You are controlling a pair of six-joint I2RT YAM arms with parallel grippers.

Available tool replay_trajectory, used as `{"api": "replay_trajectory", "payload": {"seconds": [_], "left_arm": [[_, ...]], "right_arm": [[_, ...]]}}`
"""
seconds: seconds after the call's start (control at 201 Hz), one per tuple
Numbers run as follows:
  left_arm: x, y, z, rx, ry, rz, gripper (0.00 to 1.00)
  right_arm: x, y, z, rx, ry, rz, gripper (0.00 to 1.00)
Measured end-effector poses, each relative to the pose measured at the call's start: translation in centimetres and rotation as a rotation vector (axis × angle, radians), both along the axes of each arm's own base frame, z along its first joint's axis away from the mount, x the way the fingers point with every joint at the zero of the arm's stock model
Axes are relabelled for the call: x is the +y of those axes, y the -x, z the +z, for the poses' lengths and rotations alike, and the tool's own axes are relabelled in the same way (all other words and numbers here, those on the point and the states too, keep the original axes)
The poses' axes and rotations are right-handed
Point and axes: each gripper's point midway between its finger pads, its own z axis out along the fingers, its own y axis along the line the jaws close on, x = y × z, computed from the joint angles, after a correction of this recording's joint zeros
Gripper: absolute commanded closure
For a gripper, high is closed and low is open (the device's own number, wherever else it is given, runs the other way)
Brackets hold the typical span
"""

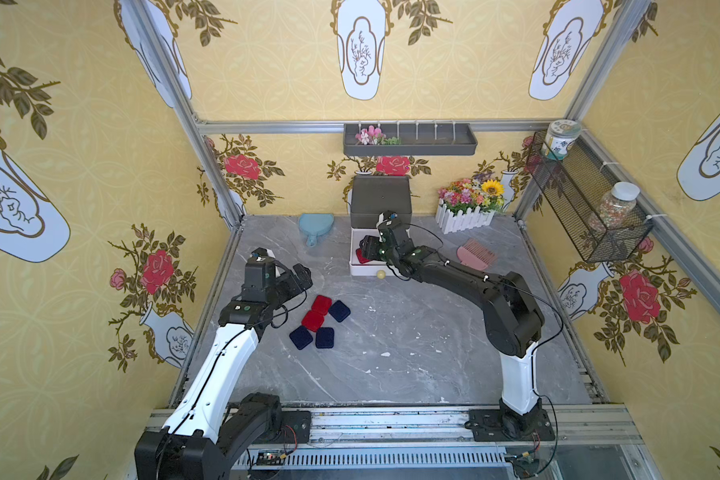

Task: Place the brooch boxes into the drawer by color
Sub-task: Place the brooch box in the drawer.

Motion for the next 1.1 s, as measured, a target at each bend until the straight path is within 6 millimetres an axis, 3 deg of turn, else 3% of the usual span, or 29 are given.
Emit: {"api": "replay_trajectory", "payload": {"seconds": [0.11,0.234,0.358,0.752,1.095], "left_arm": [[0.0,0.0,-0.1,0.004,0.000,0.000,0.00],[-0.1,-0.1,-0.5,0.016,0.003,-0.002,0.00],[-0.2,-0.2,-1.0,0.036,0.012,-0.002,0.00],[-0.4,-0.3,-1.8,0.064,0.019,-0.013,0.00],[-0.6,-0.3,-2.0,0.072,0.026,-0.021,0.00]], "right_arm": [[-0.6,0.2,0.4,-0.012,0.042,0.000,0.74],[-1.2,0.4,-0.2,0.014,0.101,0.004,0.90],[-1.4,0.0,-0.8,0.032,0.165,0.005,0.91],[-1.9,-1.0,-5.4,0.131,0.383,0.030,0.90],[-1.5,-1.0,-6.5,0.145,0.439,0.055,0.87]]}}
